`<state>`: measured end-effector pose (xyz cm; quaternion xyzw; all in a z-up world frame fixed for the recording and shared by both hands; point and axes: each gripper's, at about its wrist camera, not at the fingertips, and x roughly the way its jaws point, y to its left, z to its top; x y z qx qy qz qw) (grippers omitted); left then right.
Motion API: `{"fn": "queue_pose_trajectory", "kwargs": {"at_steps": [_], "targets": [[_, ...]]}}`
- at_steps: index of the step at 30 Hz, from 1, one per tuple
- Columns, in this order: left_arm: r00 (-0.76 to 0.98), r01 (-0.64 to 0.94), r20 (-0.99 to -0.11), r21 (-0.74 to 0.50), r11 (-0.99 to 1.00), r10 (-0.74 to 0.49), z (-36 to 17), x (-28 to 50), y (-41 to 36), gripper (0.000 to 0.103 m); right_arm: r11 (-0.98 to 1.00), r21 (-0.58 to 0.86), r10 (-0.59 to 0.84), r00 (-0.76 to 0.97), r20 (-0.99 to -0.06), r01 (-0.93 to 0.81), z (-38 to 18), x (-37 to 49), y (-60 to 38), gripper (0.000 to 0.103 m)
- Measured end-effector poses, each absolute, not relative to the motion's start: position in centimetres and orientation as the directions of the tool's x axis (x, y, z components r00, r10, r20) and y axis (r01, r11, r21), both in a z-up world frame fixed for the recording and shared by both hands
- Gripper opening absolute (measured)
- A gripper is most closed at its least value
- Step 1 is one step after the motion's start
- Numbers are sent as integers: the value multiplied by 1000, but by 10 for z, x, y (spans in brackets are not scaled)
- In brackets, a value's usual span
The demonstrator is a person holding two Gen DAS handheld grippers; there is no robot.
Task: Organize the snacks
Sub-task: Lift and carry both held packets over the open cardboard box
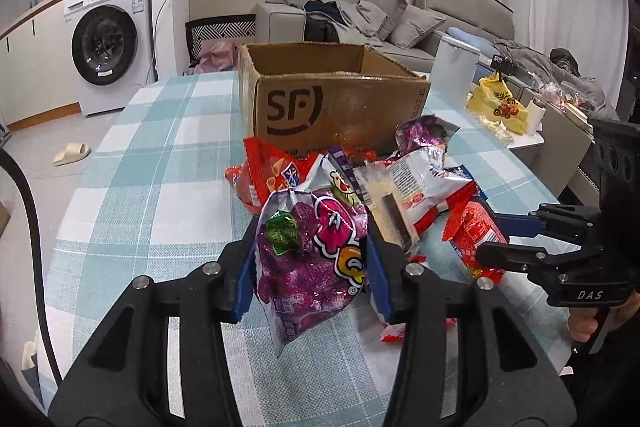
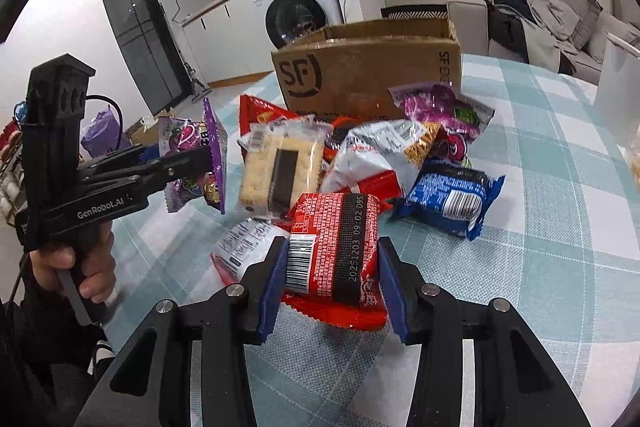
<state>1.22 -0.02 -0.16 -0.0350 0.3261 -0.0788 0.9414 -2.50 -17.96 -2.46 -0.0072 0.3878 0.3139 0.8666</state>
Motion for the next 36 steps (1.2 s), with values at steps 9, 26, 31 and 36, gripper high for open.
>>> {"fn": "queue_pose_trajectory", "kwargs": {"at_steps": [9,26,31,36], "targets": [[799,124,-574,-132,984,-178,18,12,2,44,795,233,570,559,-602,-560,3,-31,-181,45],[844,111,-513,-126,986,-160,59,35,-2,44,814,266,570,625,-533,-516,45,6,-188,45],[848,115,-505,-127,985,-164,69,50,-7,44,822,263,562,641,-523,-505,54,16,-186,45],[853,112,-496,-127,986,-161,77,67,-10,44,828,264,555,657,-509,-495,64,30,-187,45]]}}
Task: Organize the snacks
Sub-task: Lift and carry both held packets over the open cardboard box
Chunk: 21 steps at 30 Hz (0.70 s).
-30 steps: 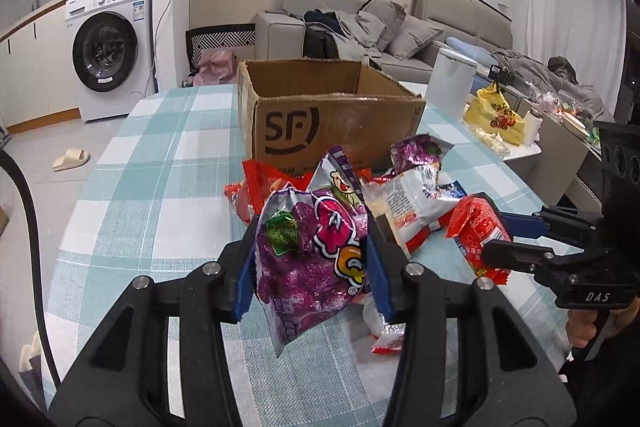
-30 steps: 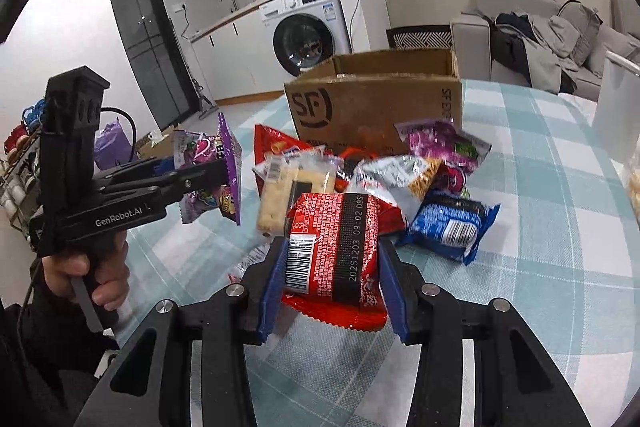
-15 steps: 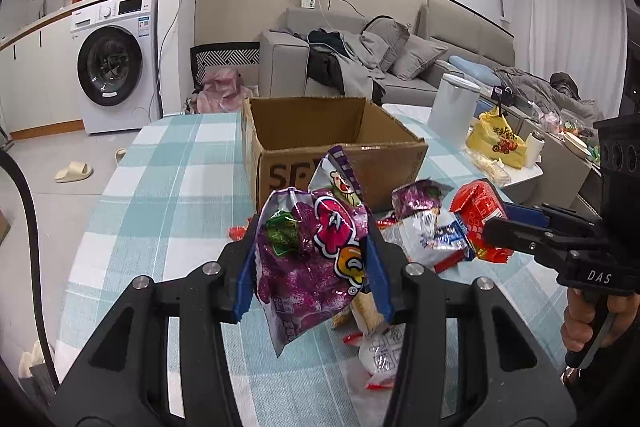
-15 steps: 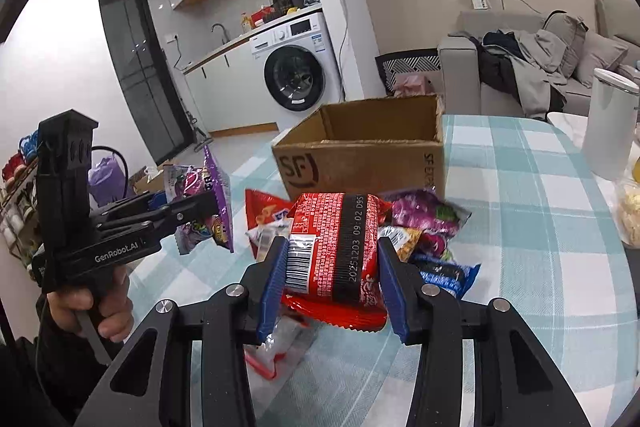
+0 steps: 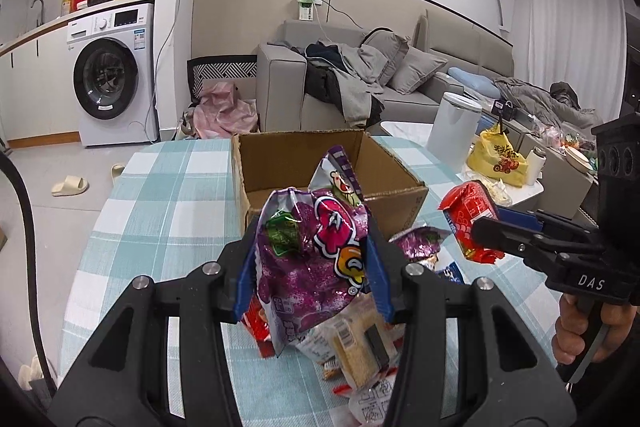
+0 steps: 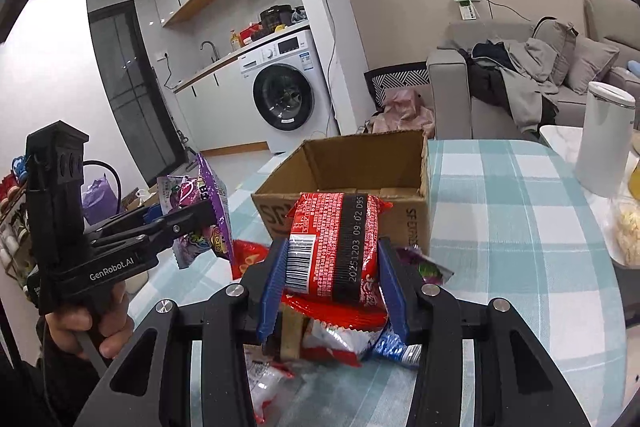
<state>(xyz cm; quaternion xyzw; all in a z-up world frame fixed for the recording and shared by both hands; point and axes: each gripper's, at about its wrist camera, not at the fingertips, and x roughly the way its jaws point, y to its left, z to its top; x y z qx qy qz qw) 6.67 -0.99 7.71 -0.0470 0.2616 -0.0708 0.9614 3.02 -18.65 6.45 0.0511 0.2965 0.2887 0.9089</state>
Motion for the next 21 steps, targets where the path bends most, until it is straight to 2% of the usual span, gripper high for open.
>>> {"fn": "queue_pose_trajectory", "kwargs": {"at_steps": [15,21], "targets": [[854,60,-506,-126,990,-117,78,134,-5,44,824,328,565,643,-516,-462,70,83,-178,45],[834,48,-539,-143,989,-118,71,165,-3,44,830,346,557,647,-521,-437,64,105,-176,45]]}}
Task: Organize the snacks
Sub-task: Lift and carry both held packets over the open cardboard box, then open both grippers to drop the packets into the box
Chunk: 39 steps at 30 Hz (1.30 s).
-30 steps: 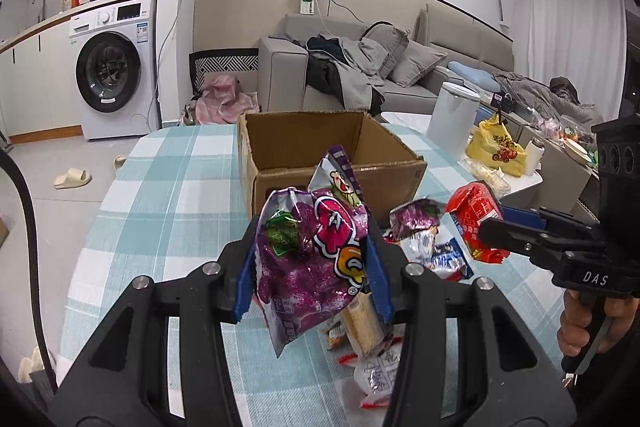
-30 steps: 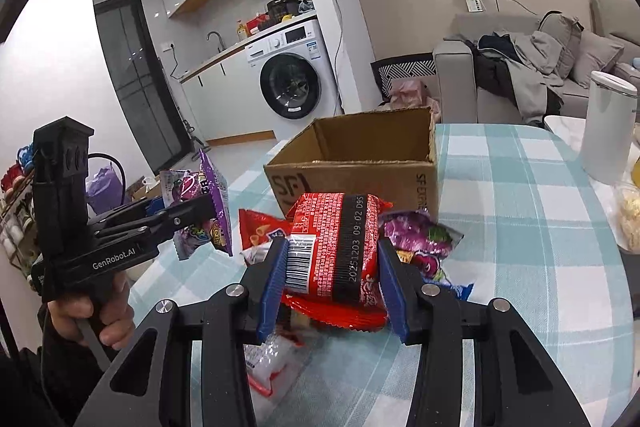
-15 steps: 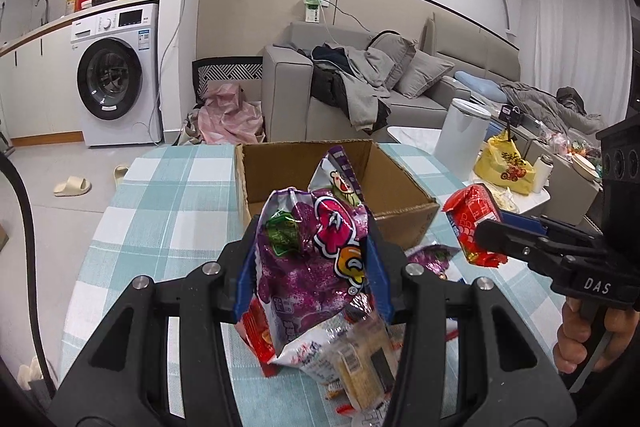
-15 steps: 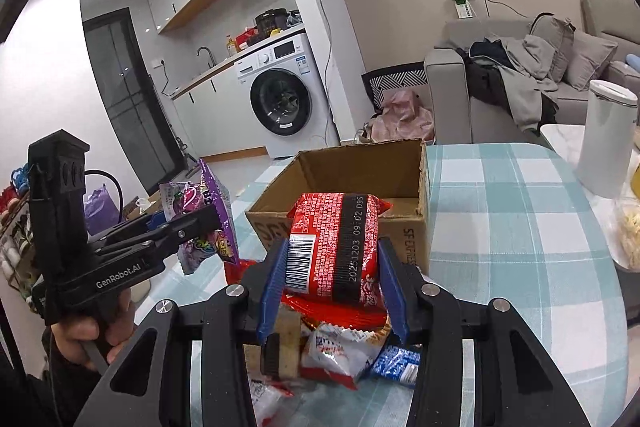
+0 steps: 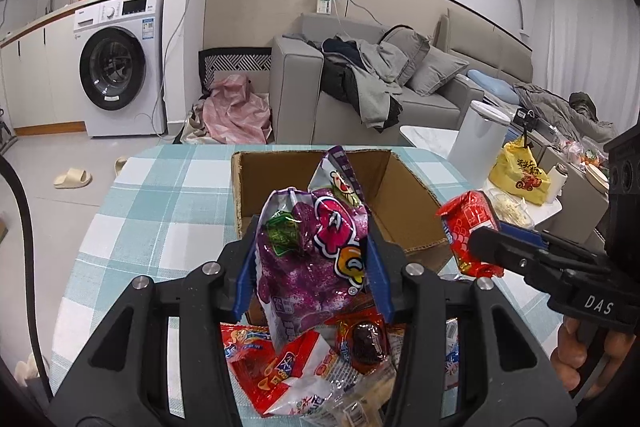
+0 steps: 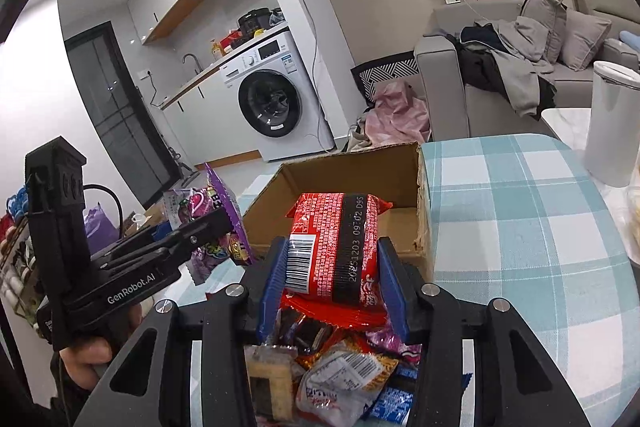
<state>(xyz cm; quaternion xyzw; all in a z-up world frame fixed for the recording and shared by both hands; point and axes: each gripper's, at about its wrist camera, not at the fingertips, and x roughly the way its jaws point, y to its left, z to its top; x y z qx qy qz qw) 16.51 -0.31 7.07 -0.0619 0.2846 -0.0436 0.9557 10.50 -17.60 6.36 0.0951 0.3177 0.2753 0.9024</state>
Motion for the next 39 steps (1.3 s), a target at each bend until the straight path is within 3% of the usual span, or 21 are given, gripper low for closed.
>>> {"fn": "queue_pose_trajectory", "kwargs": {"at_steps": [34,37,39], "targets": [[808,23,-584,-111,993,-85,41,213,-10,45,842,372,540,594,-597,-392,38,165,-157,45],[815,35,-574,-98,995,-85,44,207,-9,51,832,382,554,598,-579,-401,39,162,-159,49],[821,39,-564,-102,994,-90,48,200,-7,65,831,376,556,602,-572,-410,42,159,-161,54]]}}
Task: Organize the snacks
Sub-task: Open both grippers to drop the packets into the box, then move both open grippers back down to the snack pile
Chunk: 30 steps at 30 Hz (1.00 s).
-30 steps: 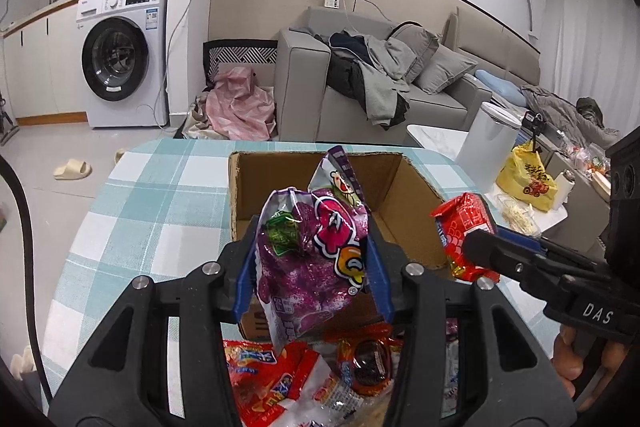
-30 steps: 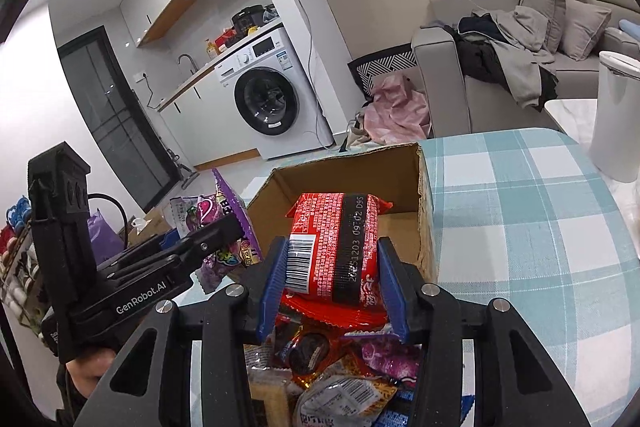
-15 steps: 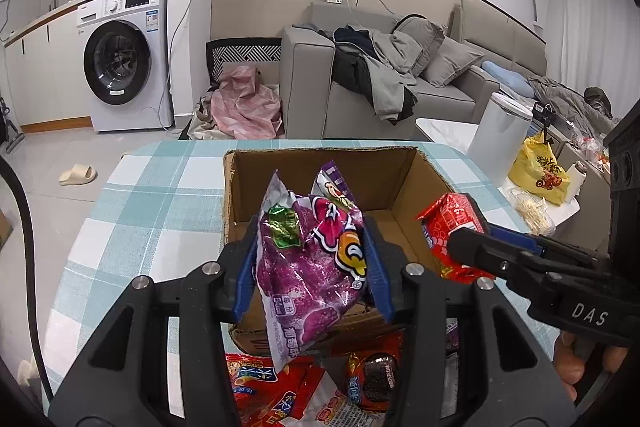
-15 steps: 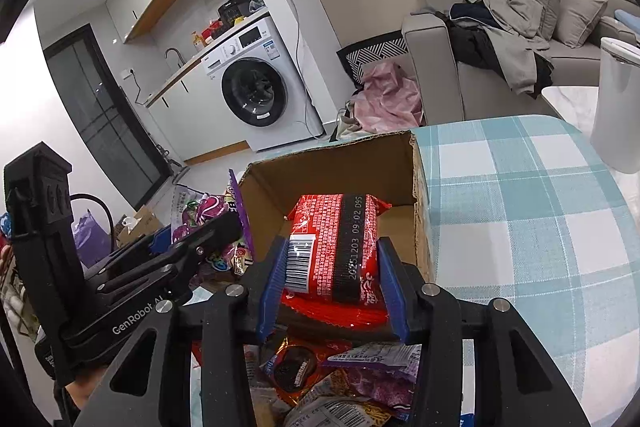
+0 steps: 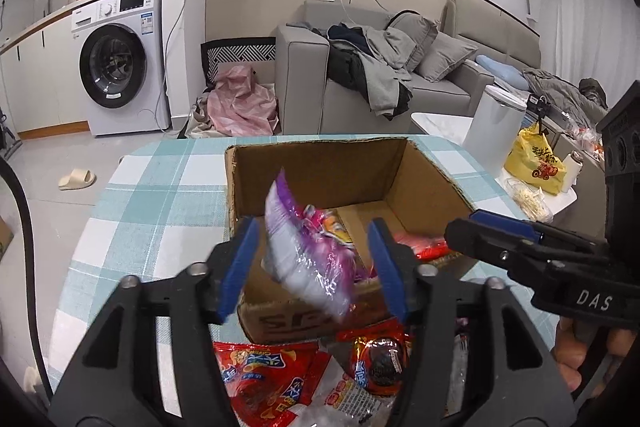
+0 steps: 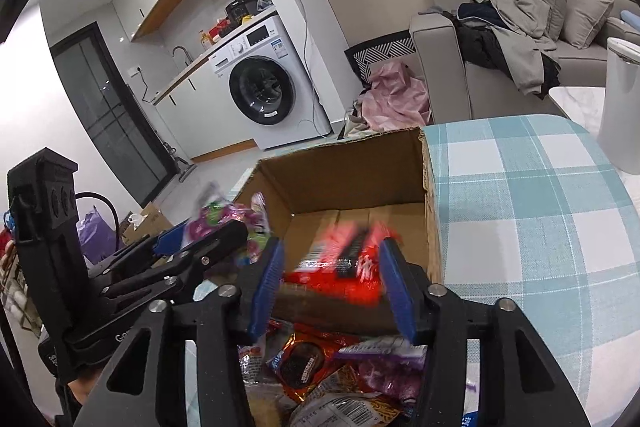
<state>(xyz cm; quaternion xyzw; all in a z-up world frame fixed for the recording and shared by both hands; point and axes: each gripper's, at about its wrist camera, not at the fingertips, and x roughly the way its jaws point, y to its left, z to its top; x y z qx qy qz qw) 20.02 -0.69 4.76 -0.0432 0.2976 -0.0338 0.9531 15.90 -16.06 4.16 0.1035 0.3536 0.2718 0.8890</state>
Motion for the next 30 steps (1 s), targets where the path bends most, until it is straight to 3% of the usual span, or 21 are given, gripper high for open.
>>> {"fn": "queue_pose_trajectory", "kwargs": {"at_steps": [1,2,4,6,7,8,17,30], "targets": [[824,39,-558,-108,993,-93,49,196,-5,78,835,367,550,608,-573,-410,43,157,-161,56],[831,39,-548,-111,993,-94,51,191,-4,82,839,356,544,615,-571,-412,45,154,-162,61],[842,41,-532,-101,994,-89,55,180,-2,84,843,342,537,624,-567,-415,48,147,-165,76],[839,33,-538,-89,995,-76,57,170,0,93,839,341,544,626,-559,-425,49,140,-169,88],[837,24,-542,-88,996,-68,57,165,2,103,838,338,544,626,-558,-427,50,136,-172,96],[838,16,-542,-91,996,-63,58,159,3,102,841,336,541,627,-561,-425,50,133,-172,102],[831,7,-555,-73,997,-47,51,114,11,102,880,228,459,625,-631,-416,41,99,-180,102],[802,-23,-595,-118,993,-52,33,87,29,102,908,190,389,587,-710,-372,24,78,-193,103]]}}
